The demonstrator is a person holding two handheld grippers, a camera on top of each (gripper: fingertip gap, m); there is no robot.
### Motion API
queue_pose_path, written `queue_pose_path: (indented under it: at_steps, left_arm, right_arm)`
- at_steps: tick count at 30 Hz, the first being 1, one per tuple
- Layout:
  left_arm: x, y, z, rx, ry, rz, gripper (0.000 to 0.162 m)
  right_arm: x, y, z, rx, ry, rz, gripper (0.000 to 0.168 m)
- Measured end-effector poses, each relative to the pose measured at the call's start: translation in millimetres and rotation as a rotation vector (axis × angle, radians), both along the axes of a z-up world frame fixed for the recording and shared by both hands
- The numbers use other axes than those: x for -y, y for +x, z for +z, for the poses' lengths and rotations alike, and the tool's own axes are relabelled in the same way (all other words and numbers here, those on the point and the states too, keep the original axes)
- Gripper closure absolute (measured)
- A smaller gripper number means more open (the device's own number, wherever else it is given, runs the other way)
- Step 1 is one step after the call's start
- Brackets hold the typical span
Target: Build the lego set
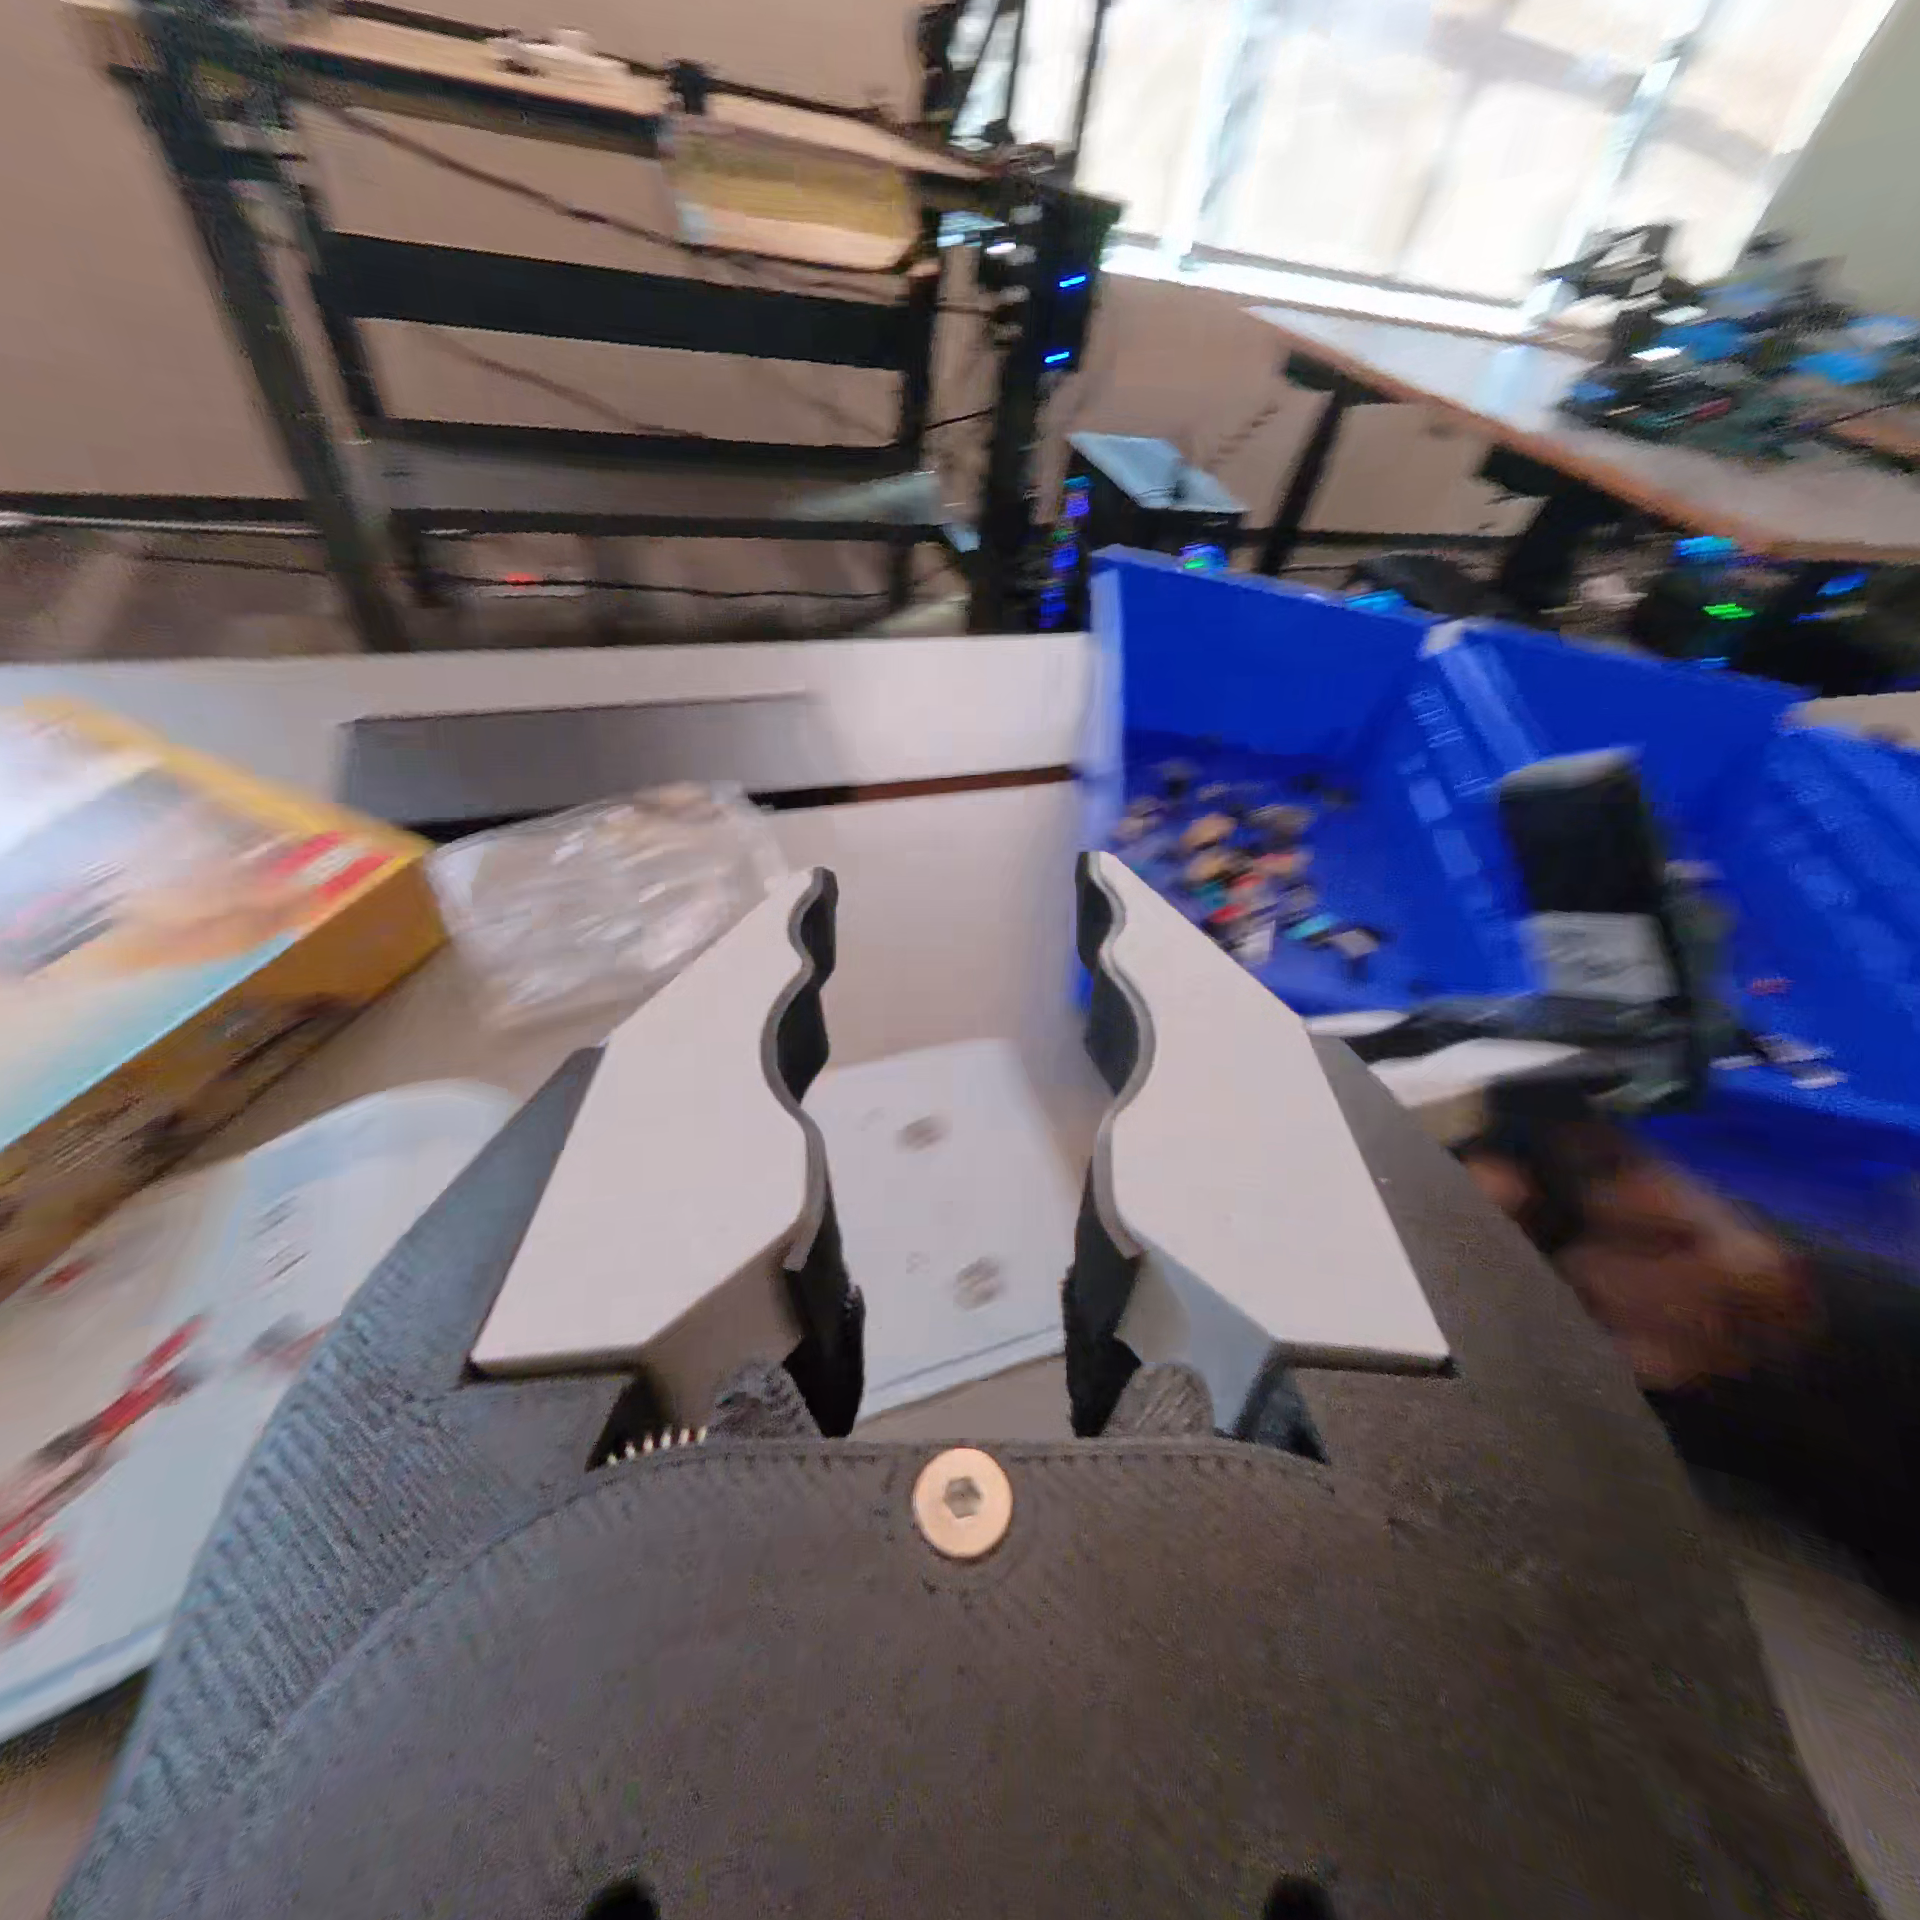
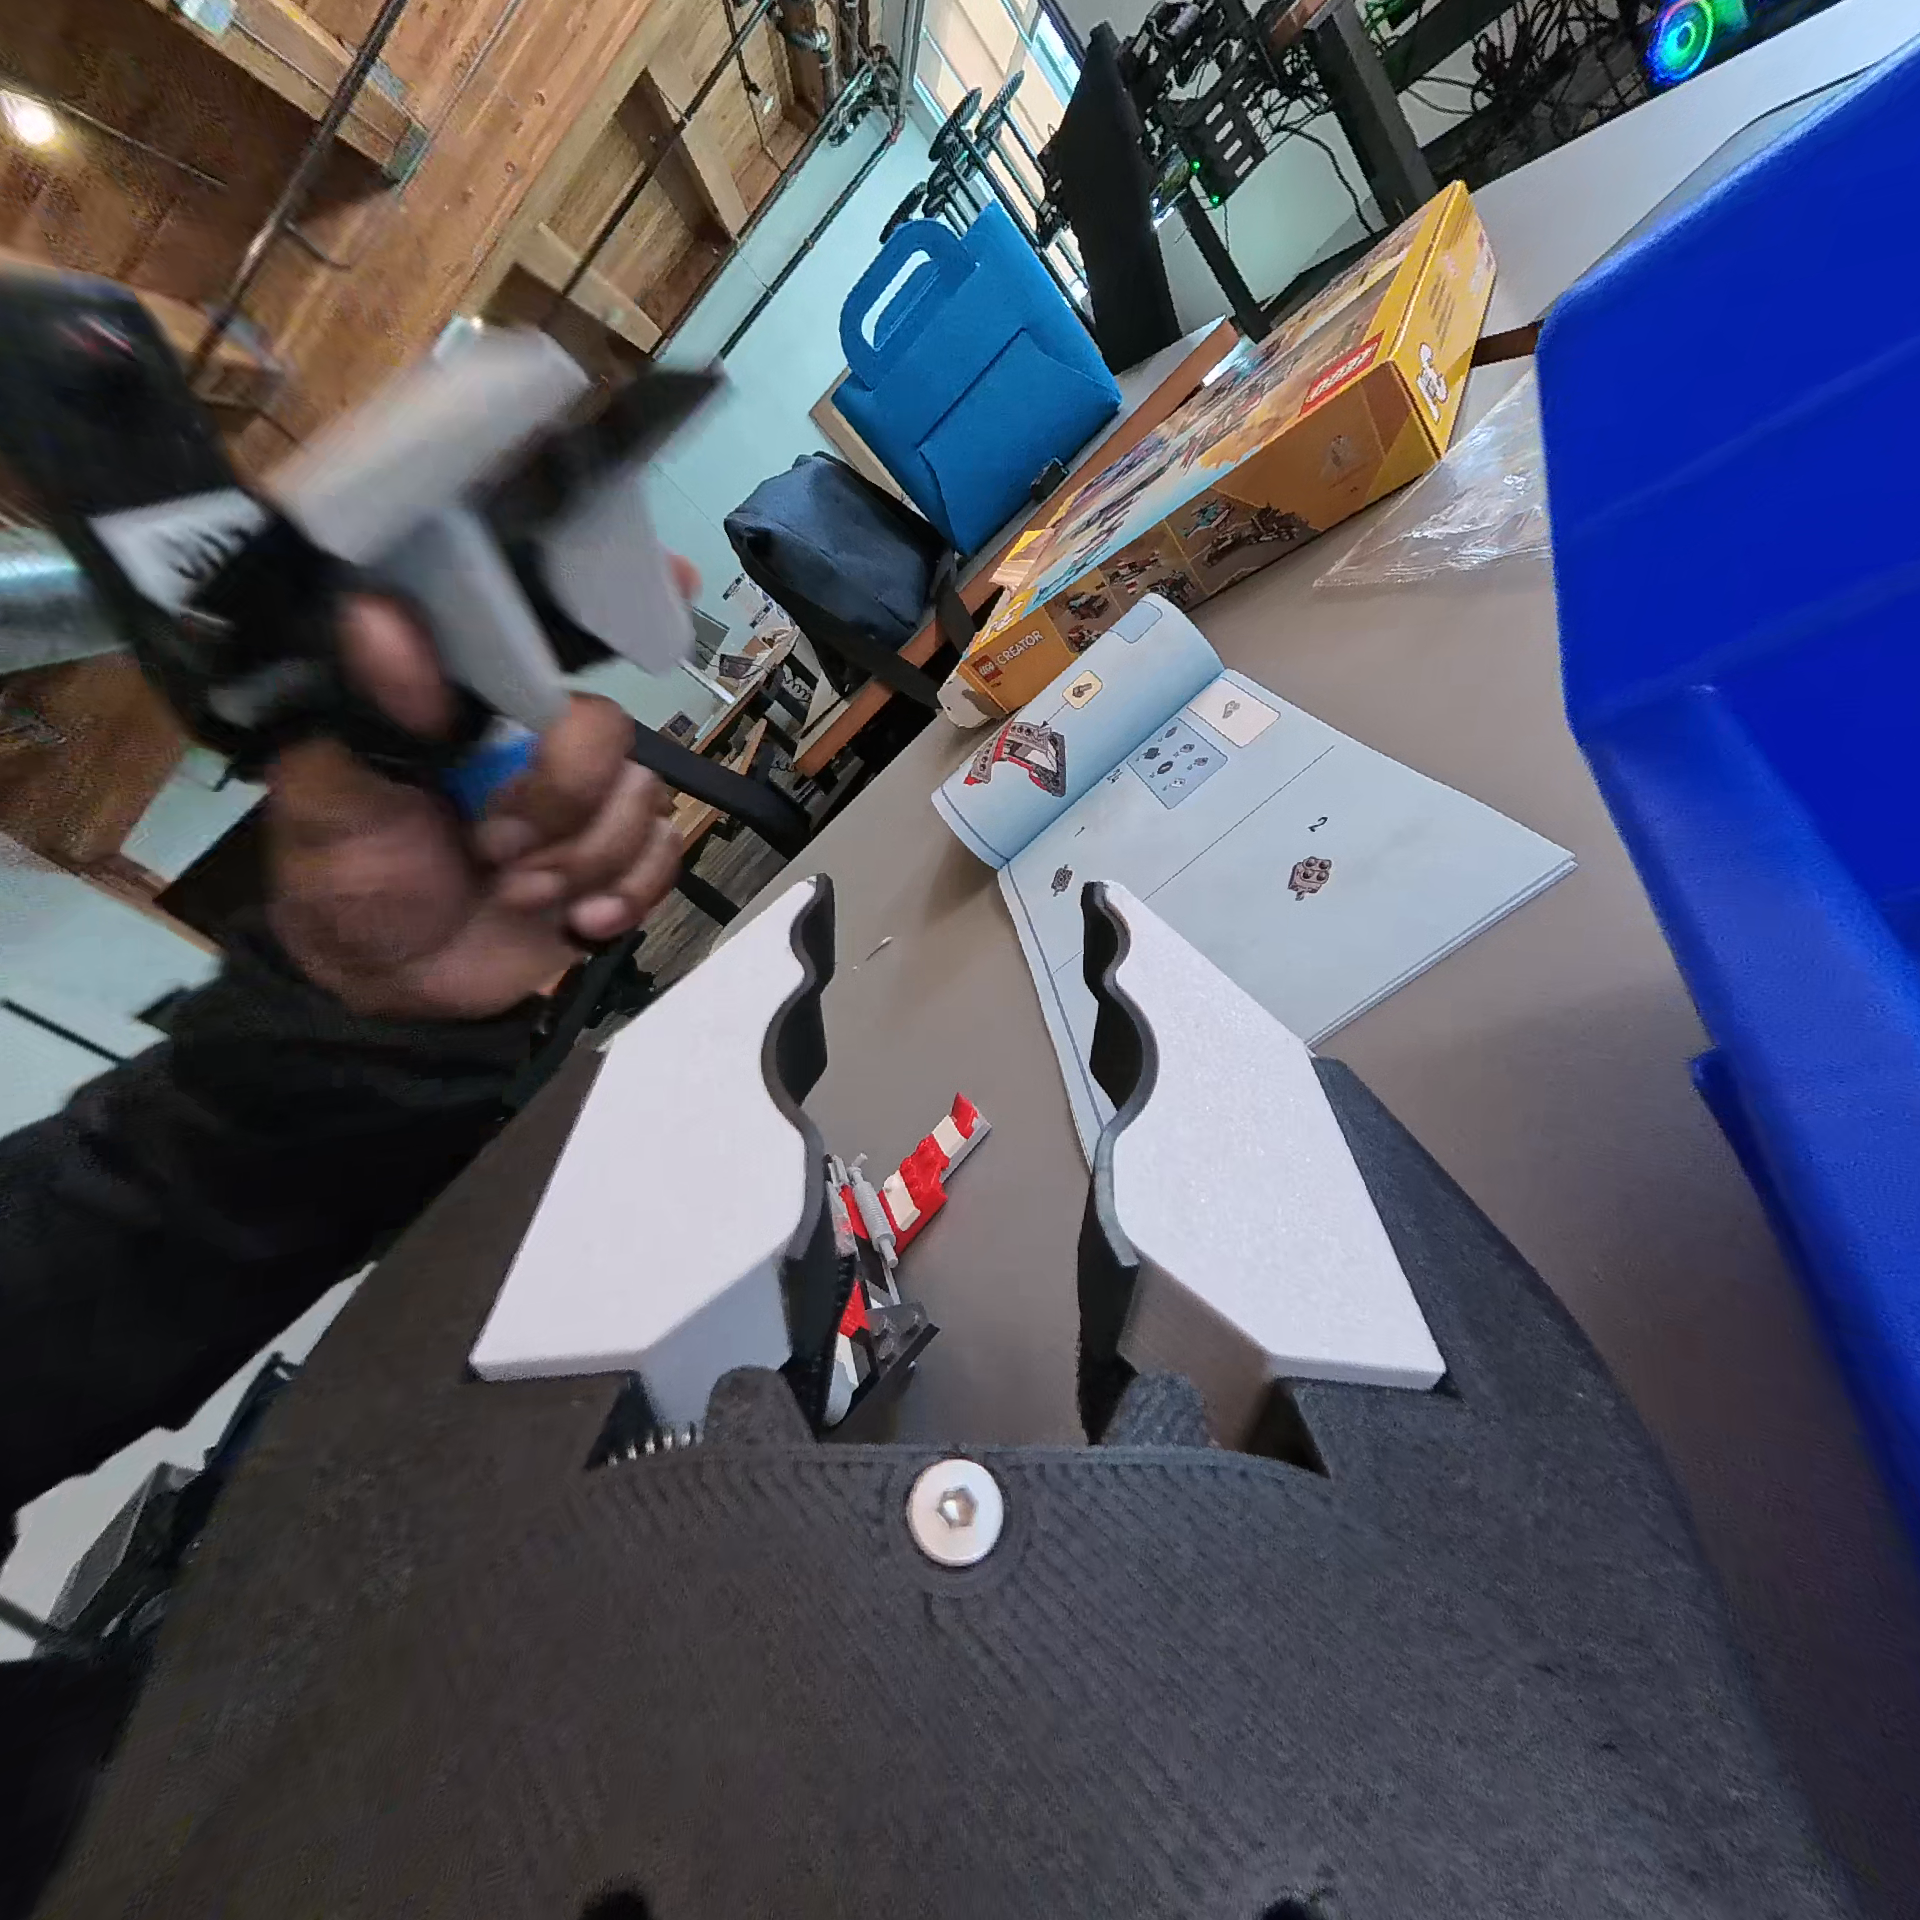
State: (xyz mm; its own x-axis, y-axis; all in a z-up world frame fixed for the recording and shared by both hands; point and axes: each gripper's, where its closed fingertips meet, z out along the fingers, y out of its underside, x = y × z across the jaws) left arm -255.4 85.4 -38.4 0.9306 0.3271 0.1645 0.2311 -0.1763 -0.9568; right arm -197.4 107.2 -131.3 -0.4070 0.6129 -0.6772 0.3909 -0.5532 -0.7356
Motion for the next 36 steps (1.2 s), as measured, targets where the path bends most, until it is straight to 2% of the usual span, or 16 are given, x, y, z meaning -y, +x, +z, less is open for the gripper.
queue_pose_path:
  at_steps: [3, 6, 9, 13, 15, 17, 19, 20, 22, 24, 27, 28, 31, 36]
  left_arm:
    - [56.6, -40.0, -58.2, -0.012, -0.046, 0.107, 0.116]
    - [81.1, -41.2, -103.8, 0.051, -0.057, 0.117, 0.116]
    - [76.5, -24.7, -125.3, 0.030, -0.098, 0.057, 0.117]
    - [59.7, -10.2, -119.7, -0.031, -0.125, -0.020, 0.118]
    - [34.7, -1.1, -89.1, -0.081, -0.102, -0.080, 0.118]
    - [-13.2, 14.6, -42.1, -0.158, -0.100, -0.202, 0.121]
    - [-74.8, 33.7, -9.1, -0.236, -0.205, -0.347, 0.122]
    - [-105.9, 43.7, -4.8, -0.261, -0.302, -0.421, 0.124]
    - [-162.8, 53.9, -16.3, -0.326, -0.540, -0.517, 0.125]
    - [-215.6, 50.9, -38.6, -0.388, -0.729, -0.524, 0.130]
    - [-270.1, 54.6, -90.2, -0.240, -0.927, -0.525, 0.132]
    - [-277.9, 53.4, -108.9, -0.204, -0.995, -0.519, 0.132]
    - [-285.3, 30.1, -149.1, -0.258, -1.162, -0.433, 0.132]
    - [-287.8, 24.8, -171.8, -0.214, -1.194, -0.361, 0.139]
  right_arm:
    - [0.1, 0.0, 0.0, 0.000, 0.001, 0.000, 0.121]
    - [0.4, 0.1, -0.2, 0.000, 0.003, 0.002, 0.121]
    - [0.8, 0.2, -0.2, -0.001, 0.006, 0.002, 0.121]
    - [1.5, 0.5, -0.1, -0.004, 0.012, 0.004, 0.121]
    - [2.3, 1.1, 0.1, -0.008, 0.021, 0.004, 0.122]
    - [4.0, 1.1, -0.7, -0.008, 0.035, 0.006, 0.122]
    - [6.7, 1.1, -2.0, -0.006, 0.056, 0.012, 0.122]
    - [7.7, 1.4, -2.1, -0.008, 0.065, 0.013, 0.122]
    - [9.0, 1.9, -2.3, -0.012, 0.079, 0.013, 0.122]
    - [9.8, 2.6, -1.9, -0.018, 0.087, 0.015, 0.122]
    - [10.8, 3.9, -0.8, -0.029, 0.096, 0.015, 0.123]
    - [10.9, 4.0, -0.7, -0.030, 0.096, 0.016, 0.123]
    - [10.1, 3.9, -0.4, -0.028, 0.084, 0.018, 0.122]
    - [8.7, 2.5, -1.4, -0.014, 0.066, 0.019, 0.122]
